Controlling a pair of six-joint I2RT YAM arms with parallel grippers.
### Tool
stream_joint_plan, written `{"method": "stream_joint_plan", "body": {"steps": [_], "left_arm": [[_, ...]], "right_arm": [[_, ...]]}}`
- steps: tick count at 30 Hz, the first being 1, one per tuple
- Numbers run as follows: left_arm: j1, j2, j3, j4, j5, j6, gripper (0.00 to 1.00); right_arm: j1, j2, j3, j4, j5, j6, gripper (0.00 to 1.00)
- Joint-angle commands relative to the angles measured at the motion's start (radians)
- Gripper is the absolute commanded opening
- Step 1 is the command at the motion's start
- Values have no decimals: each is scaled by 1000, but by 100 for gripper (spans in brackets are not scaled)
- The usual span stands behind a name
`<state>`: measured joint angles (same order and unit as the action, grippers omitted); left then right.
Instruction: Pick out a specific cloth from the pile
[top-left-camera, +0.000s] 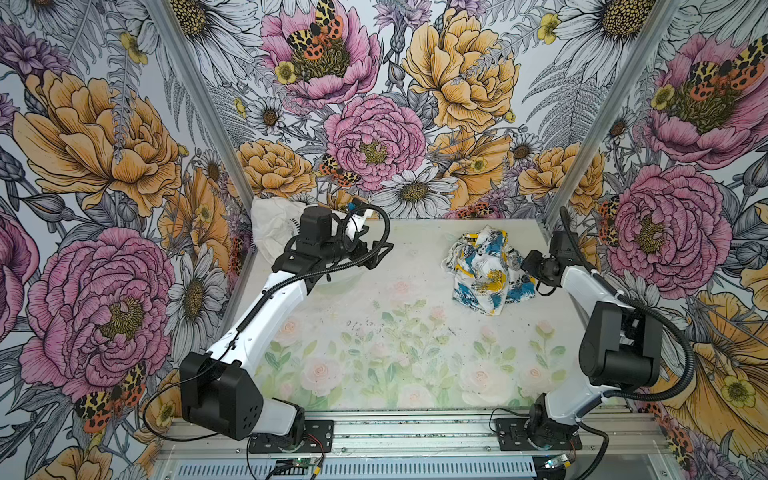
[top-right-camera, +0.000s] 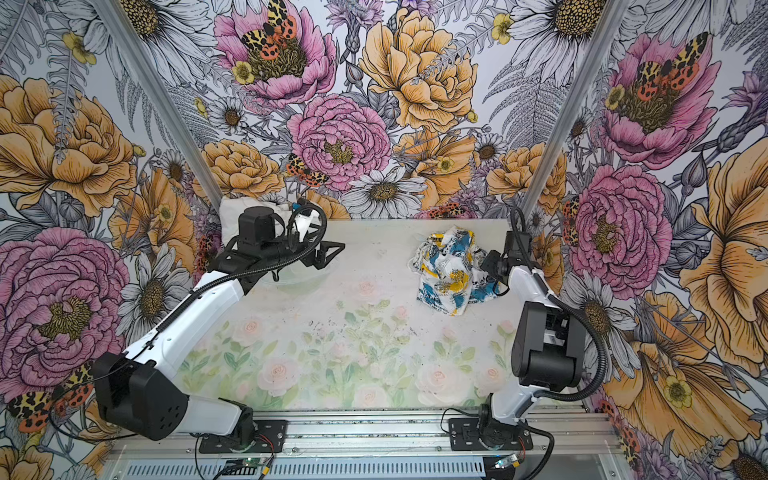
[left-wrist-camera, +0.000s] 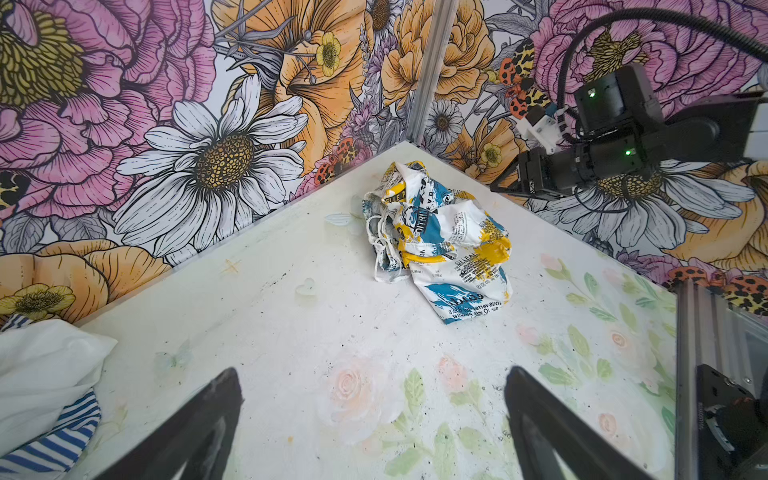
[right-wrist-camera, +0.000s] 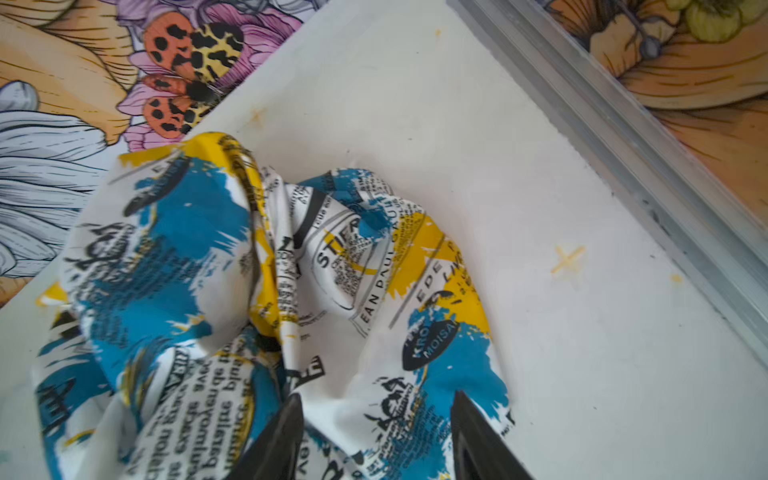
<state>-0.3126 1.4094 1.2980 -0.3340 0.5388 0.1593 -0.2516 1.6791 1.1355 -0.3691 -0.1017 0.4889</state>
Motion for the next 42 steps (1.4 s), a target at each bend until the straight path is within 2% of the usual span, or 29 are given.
{"method": "stream_joint_plan", "body": {"steps": [1,10,22,26,30,35,39,42], "left_arm": [[-12,-20,31,-12,-25,17,99],[-14,-12,30,-17,-32,22,99],[-13,-12,32,-20,-34,25,99],[-14,-12,33,-20,-36,25,99],[-13,-12,32,-23,-39,28,99],[-13,-10,34,-24,-39,28,99],[-13,-10,32,-23,-40,30,99],[-12,-9,35,-24,-38,27,99]], "right_arm": [[-34,57,-39,-30,28,-6,56],[-38,110,-70,4,-3,-10,55],[-38,187,-30,6,-17,-10,54],[-37,212,-1,8,-33,-6,51],[-34,239,32,8,-55,-1,44],[-26,265,56,43,-119,-10,20],[-15,230,45,78,-153,-16,0],[-8,161,25,80,-155,-18,0]]}}
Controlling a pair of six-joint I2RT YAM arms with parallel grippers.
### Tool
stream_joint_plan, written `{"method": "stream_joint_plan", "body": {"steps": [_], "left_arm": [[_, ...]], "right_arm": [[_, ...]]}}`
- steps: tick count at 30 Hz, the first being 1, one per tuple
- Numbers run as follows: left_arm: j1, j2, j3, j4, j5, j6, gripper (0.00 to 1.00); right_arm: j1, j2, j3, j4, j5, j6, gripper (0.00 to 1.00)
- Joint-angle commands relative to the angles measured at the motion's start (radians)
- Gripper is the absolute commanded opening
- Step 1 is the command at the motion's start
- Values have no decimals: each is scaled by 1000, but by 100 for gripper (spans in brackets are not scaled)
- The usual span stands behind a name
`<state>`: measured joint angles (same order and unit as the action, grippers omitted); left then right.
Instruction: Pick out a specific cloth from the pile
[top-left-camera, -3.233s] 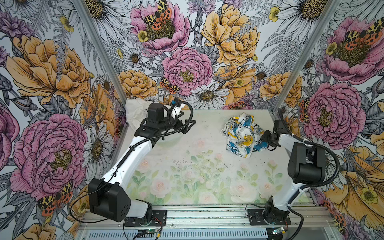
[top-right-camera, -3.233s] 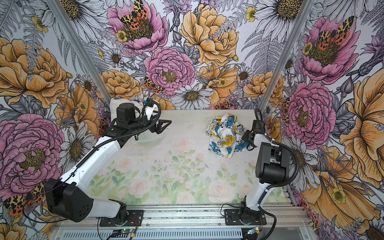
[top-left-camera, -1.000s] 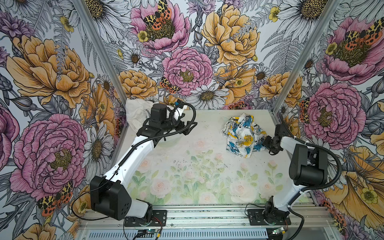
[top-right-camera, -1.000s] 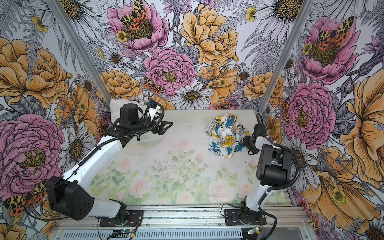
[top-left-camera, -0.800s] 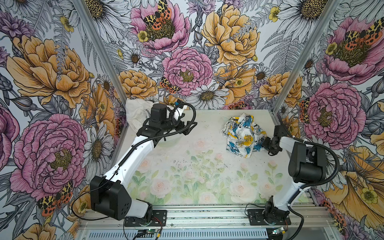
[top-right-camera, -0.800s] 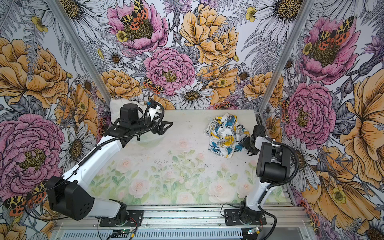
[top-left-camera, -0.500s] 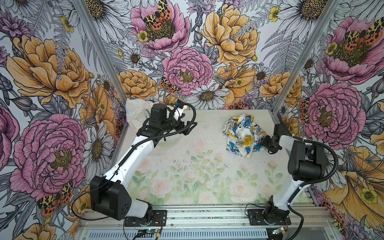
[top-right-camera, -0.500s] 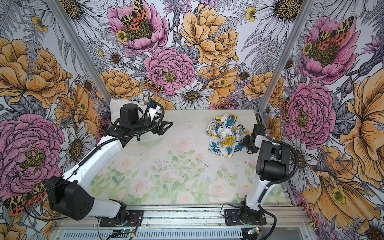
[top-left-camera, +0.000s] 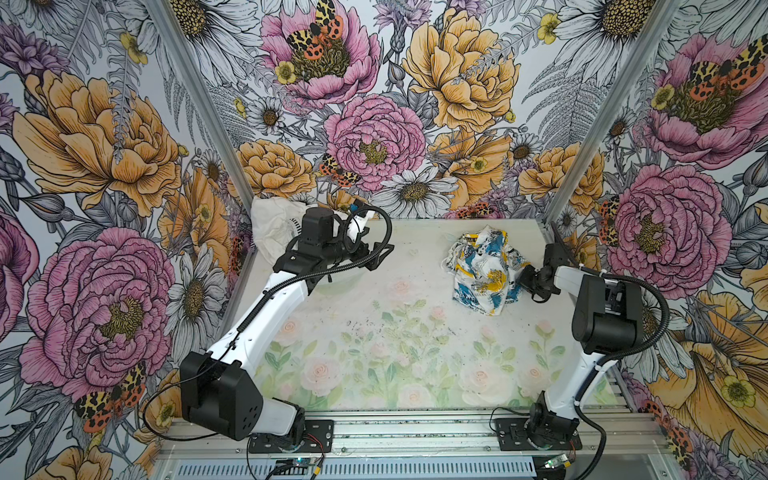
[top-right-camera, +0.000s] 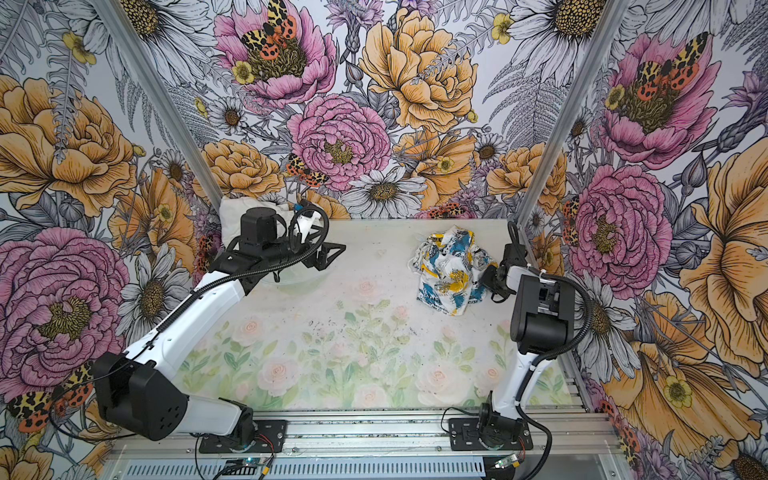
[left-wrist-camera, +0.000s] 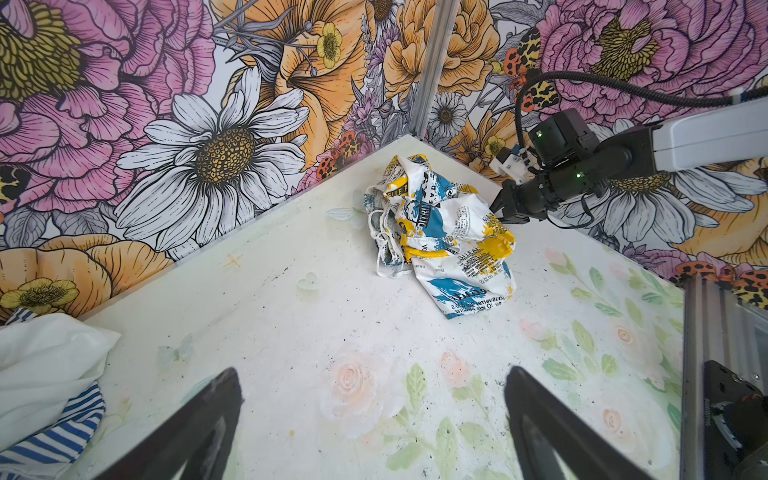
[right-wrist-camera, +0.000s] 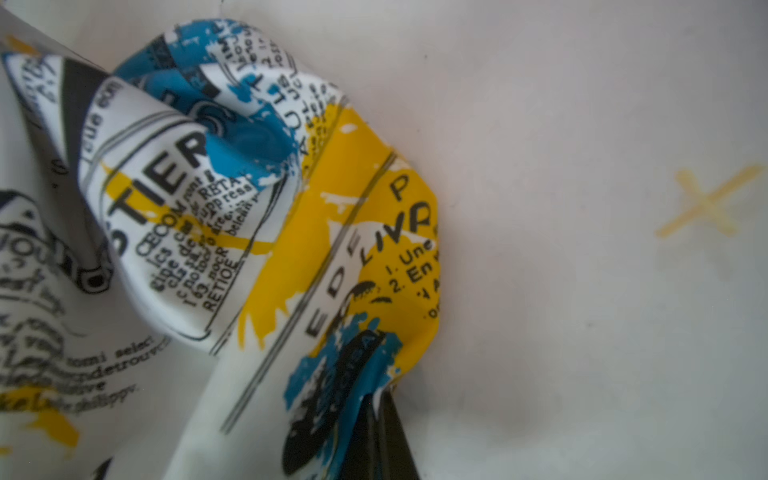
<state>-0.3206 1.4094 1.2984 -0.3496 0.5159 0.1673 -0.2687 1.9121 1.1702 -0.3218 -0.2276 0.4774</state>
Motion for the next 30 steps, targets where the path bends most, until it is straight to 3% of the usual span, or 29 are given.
{"method": "stream_joint_plan", "body": {"steps": [1,7,12,17,23,30], "left_arm": [[-5,-7,35,-7,-14,19,99],[-5,-2,38,-9,-8,14,99],[-5,-4,36,-8,-10,12,99],[-8,-6,37,-9,-11,13,99],[-8,-12,38,-18,-25,24,99],[-6,-13,38,-20,-25,27,99]], "right_arm": [[9,-103,-20,32,-29,-4,0],[28,-275,-14,27,-59,33,0],[115,-282,137,13,-118,77,0],[250,-133,311,8,-175,102,0],[425,107,531,7,-153,121,0],[471,324,622,6,-76,182,0]]}}
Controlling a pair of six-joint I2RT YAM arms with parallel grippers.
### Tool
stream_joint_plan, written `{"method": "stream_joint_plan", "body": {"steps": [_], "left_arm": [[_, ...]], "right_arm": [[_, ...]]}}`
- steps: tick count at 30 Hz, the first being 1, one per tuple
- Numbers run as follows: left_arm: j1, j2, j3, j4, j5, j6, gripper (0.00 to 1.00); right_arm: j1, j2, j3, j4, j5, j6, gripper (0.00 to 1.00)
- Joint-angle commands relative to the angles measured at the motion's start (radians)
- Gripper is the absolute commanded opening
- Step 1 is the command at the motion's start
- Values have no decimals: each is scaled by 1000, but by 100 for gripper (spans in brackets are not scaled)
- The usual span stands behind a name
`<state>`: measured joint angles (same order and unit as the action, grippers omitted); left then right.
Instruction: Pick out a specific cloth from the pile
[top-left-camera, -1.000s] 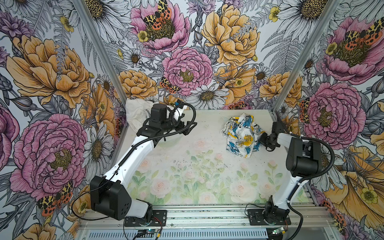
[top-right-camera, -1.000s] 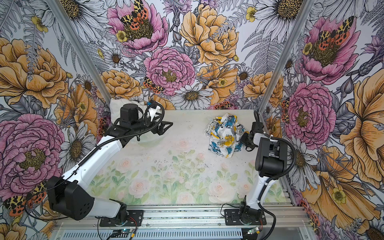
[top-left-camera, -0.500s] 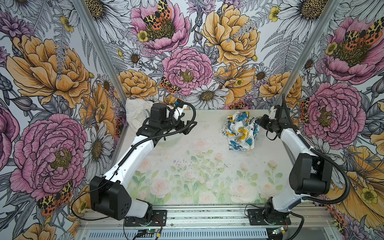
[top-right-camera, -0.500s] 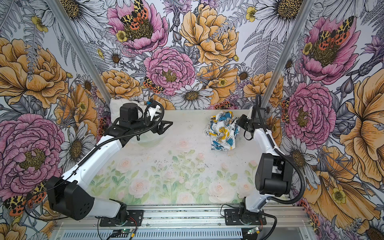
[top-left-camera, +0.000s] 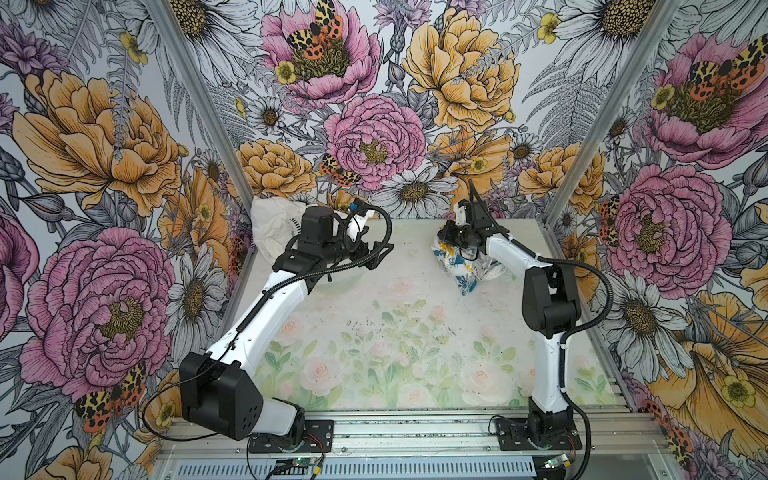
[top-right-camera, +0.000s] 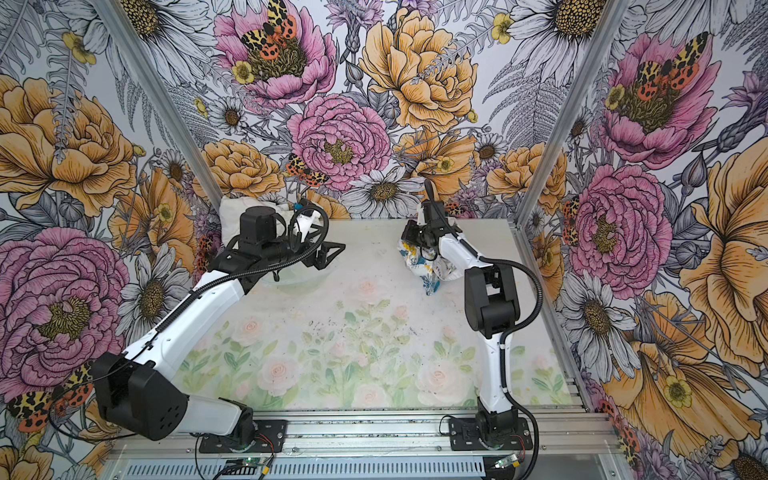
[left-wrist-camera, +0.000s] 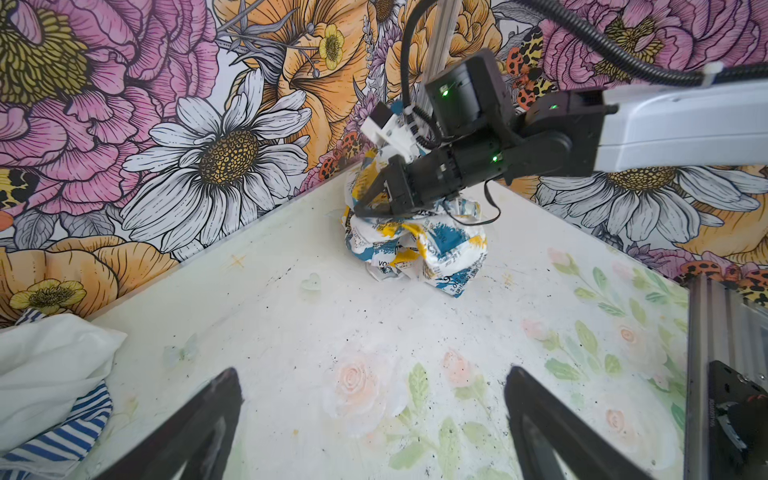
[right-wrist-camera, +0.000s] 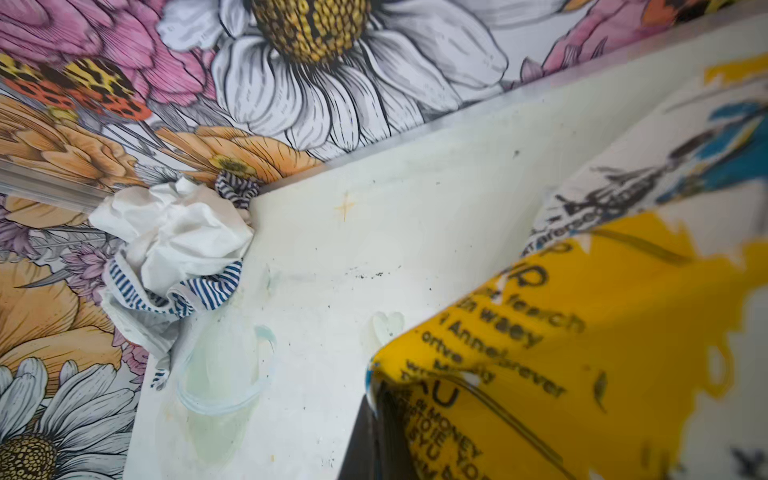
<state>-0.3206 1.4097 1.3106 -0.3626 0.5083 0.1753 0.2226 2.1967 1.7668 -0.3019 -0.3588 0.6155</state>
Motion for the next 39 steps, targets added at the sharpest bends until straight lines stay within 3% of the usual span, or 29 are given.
{"method": "stream_joint_plan", "body": {"steps": [1,6,8,12,15,18,21,28,32,37,39], "left_arm": [[-5,-14,27,-7,-17,18,99],[-5,-17,30,-6,-12,14,99],[-5,-18,29,-7,-13,15,99],[-7,-17,26,-8,-19,19,99],[-11,-10,27,-11,-22,20,99],[-17,-6,27,-14,-23,23,99],[-25,-6,27,-19,-32,29,99],[-46,-1,29,-30,-45,41,99],[-49,0,31,-31,-46,41,99],[-48,1,31,-34,-50,45,99],[-49,2,32,-35,-50,44,99]], "right_arm": [[-24,49,14,-13,71,52,0],[-49,53,-51,-13,127,54,0],[-56,52,-43,-13,100,25,15],[-52,-31,-48,-14,126,-40,63],[-51,-121,-77,-13,148,-87,79],[-52,-219,-136,-18,169,-140,81],[-52,-308,-204,-50,259,-238,82],[-41,-397,-395,-89,567,-661,87],[-36,-390,-450,-87,553,-848,87],[-38,-346,-421,-59,513,-888,88],[-36,-295,-376,-59,567,-894,88]]}}
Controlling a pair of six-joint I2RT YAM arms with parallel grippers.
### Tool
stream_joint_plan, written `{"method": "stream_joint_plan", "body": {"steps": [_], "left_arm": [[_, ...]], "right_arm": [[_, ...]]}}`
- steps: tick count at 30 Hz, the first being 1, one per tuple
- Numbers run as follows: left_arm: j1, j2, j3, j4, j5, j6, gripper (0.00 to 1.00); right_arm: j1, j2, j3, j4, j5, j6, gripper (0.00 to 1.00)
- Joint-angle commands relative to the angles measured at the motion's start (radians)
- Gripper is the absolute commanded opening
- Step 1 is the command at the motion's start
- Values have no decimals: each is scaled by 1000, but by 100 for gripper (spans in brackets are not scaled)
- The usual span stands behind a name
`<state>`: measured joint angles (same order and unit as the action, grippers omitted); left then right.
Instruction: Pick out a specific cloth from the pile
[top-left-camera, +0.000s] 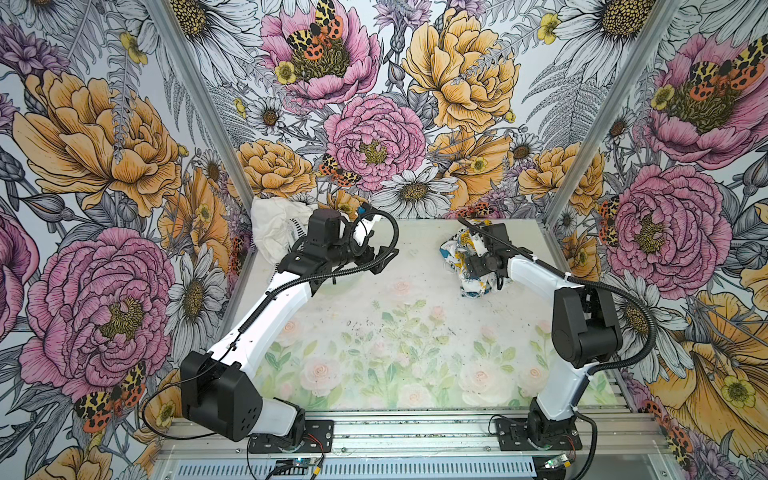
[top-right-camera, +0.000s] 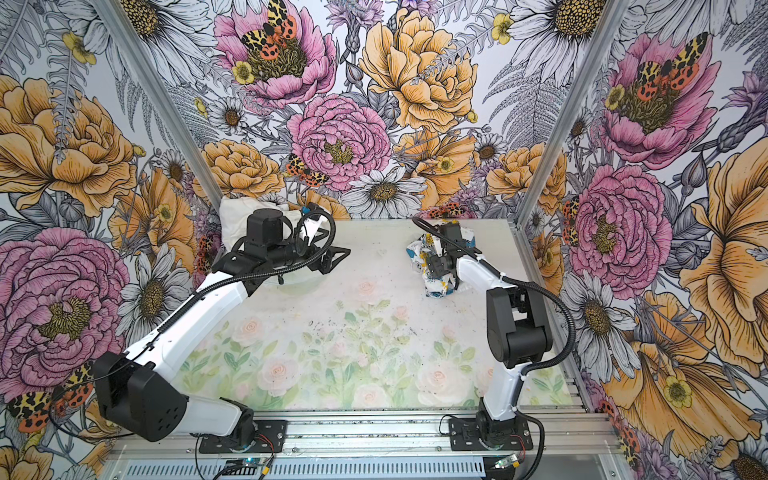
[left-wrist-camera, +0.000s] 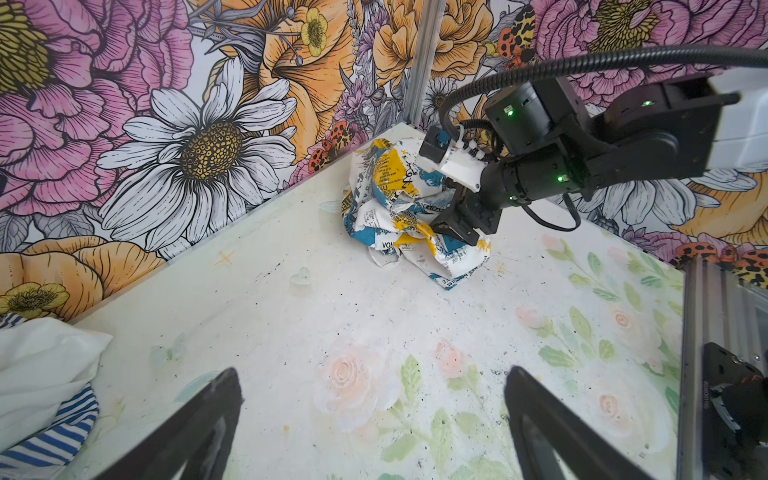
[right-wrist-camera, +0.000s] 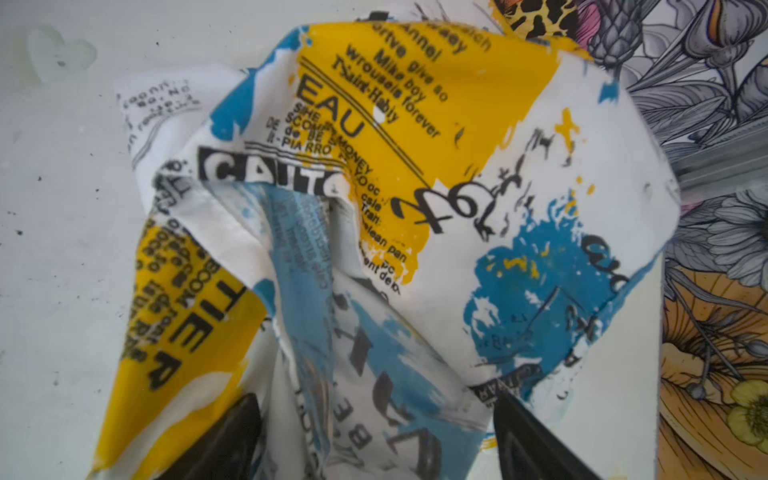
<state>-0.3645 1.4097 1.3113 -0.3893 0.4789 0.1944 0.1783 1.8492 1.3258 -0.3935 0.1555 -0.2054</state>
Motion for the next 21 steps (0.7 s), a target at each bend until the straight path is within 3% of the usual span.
{"method": "stream_joint_plan", "body": {"steps": [1,4,8,10,13,18,20,21], "left_arm": [[-4,2,31,-9,-21,26,99],[-5,2,31,-10,-23,28,99],[-5,4,32,-13,-29,32,99],[-5,6,33,-15,-34,35,99],[-3,9,35,-19,-34,36,99],[-3,7,40,-20,-27,33,99],[-4,6,38,-20,-25,32,99],[-4,7,41,-19,-25,31,99]], "right_arm": [[7,89,95,34,97,-78,88],[7,190,189,34,201,-97,88],[4,307,293,7,198,-115,90],[-5,358,357,-68,151,-88,93],[-28,439,480,-241,-8,-49,93],[-40,501,556,-349,-106,-40,91],[-43,520,579,-380,-135,-45,80],[-46,541,618,-422,-147,-35,67]]}}
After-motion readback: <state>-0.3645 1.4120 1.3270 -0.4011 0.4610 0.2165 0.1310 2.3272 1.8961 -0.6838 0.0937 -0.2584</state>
